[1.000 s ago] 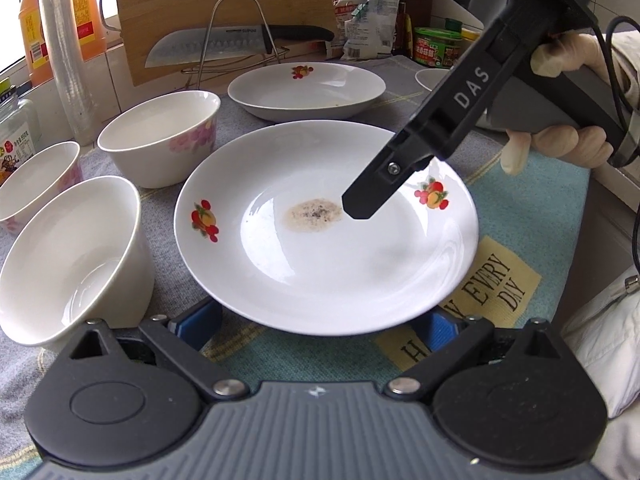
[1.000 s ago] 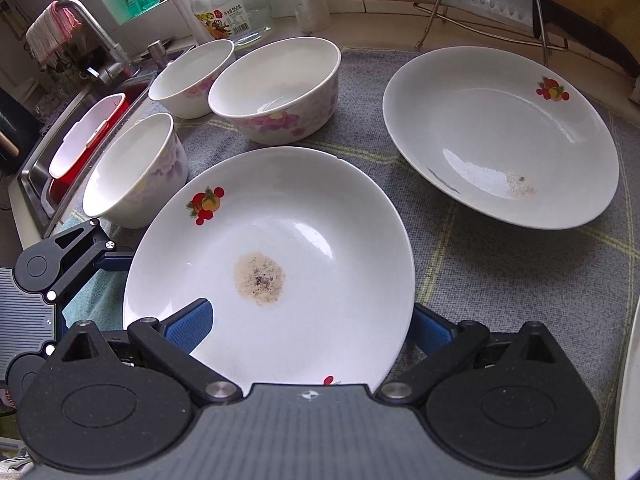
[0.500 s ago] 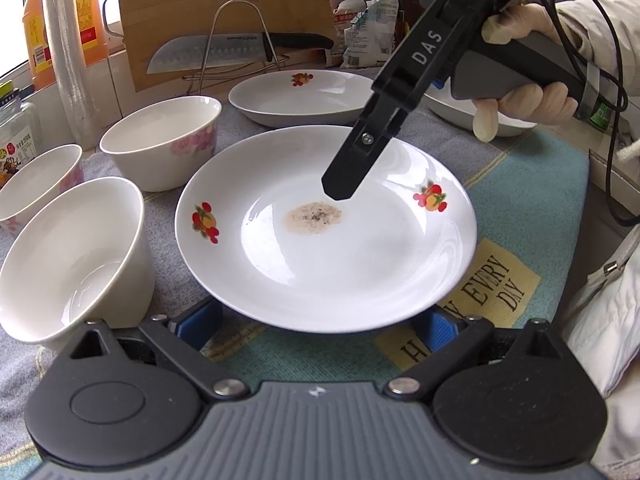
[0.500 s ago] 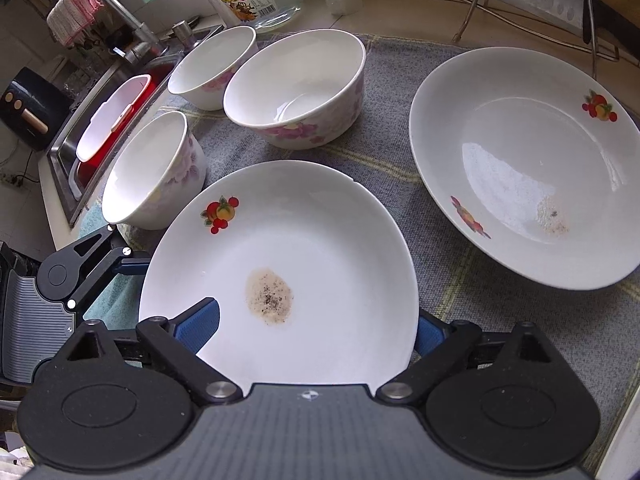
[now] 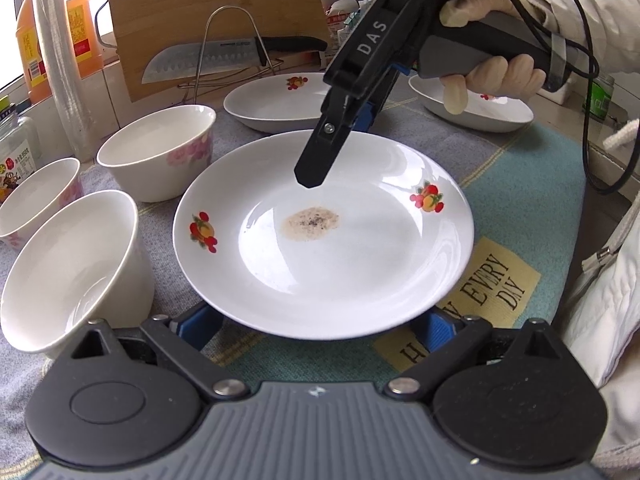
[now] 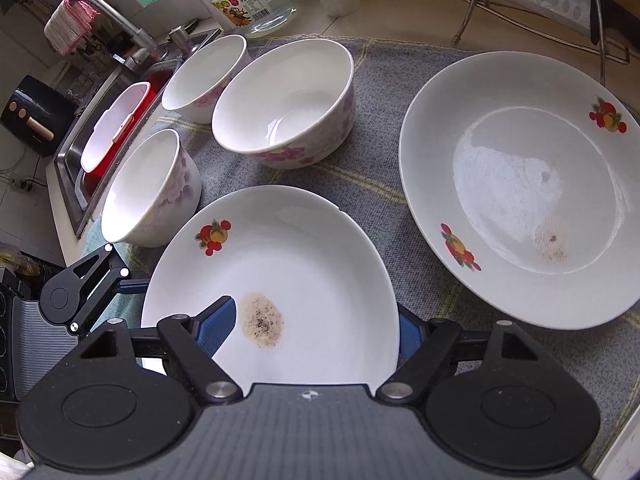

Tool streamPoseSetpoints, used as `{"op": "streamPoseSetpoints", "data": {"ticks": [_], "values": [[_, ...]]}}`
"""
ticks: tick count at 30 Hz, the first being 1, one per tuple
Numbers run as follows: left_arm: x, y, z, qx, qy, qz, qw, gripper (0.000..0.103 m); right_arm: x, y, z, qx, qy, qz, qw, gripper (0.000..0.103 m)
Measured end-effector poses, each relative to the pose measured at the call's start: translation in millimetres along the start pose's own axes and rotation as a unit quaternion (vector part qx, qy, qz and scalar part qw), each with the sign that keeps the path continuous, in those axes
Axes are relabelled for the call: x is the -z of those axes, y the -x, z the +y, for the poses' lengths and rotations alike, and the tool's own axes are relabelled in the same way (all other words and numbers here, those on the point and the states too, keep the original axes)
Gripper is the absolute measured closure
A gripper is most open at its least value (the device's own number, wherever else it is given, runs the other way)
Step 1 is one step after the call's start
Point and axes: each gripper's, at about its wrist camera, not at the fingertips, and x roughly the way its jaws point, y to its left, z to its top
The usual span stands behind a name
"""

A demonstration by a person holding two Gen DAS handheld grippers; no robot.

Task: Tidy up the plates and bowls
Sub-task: 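Close the right gripper on the stained plate rim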

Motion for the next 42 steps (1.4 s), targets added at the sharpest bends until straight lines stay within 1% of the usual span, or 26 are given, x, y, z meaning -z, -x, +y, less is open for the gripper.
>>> {"op": "streamPoseSetpoints", "data": {"ticks": [3, 7, 11, 14, 23, 25, 28, 30, 33, 37, 42], "values": [[-1, 1, 0, 0.0, -0.002, 0.003, 1.0, 0.005, 0, 1, 2, 0.008, 0.008, 0.006, 1.0, 0.021], [-1, 2, 1, 0.0, -0.012, 0.004, 0.9999, 0.005, 0, 1, 1, 0.007, 0.014, 0.007, 1.0, 0.022], [-1, 2, 0, -0.003, -0.016, 0.003, 0.9999, 0.005, -3, 0, 1, 0.004, 0.017, -0.003, 1.0, 0.022], [-1, 3, -1, -0.005, -0.017, 0.002, 0.9998, 0.005, -3, -1, 3, 0.012, 0.02, -0.002, 1.0, 0.022], [0, 5, -4, 0.011, -0.028, 0.009, 0.9995, 0.005, 6, 5, 10, 0.017, 0.028, 0.016, 0.999, 0.023], [0, 5, -5, 0.017, -0.034, 0.006, 0.9993, 0.005, 9, 3, 8, 0.016, 0.026, 0.021, 0.999, 0.023], [-1, 4, -2, 0.022, -0.039, 0.006, 0.999, 0.005, 9, 4, 4, 0.006, 0.023, 0.013, 1.0, 0.023], [0, 4, -2, 0.021, -0.047, 0.006, 0.9986, 0.004, 8, 5, 0, 0.004, 0.021, 0.003, 1.0, 0.023], [0, 4, -3, 0.02, -0.049, 0.006, 0.9986, 0.004, 7, 5, -1, -0.003, 0.015, 0.004, 1.0, 0.024], [0, 3, -4, 0.018, -0.051, 0.005, 0.9985, 0.003, 8, 4, 3, 0.008, 0.021, 0.006, 1.0, 0.024], [-1, 4, -5, 0.019, -0.054, 0.009, 0.9983, 0.003, 9, 5, 4, 0.01, 0.008, 0.011, 1.0, 0.024]]}}
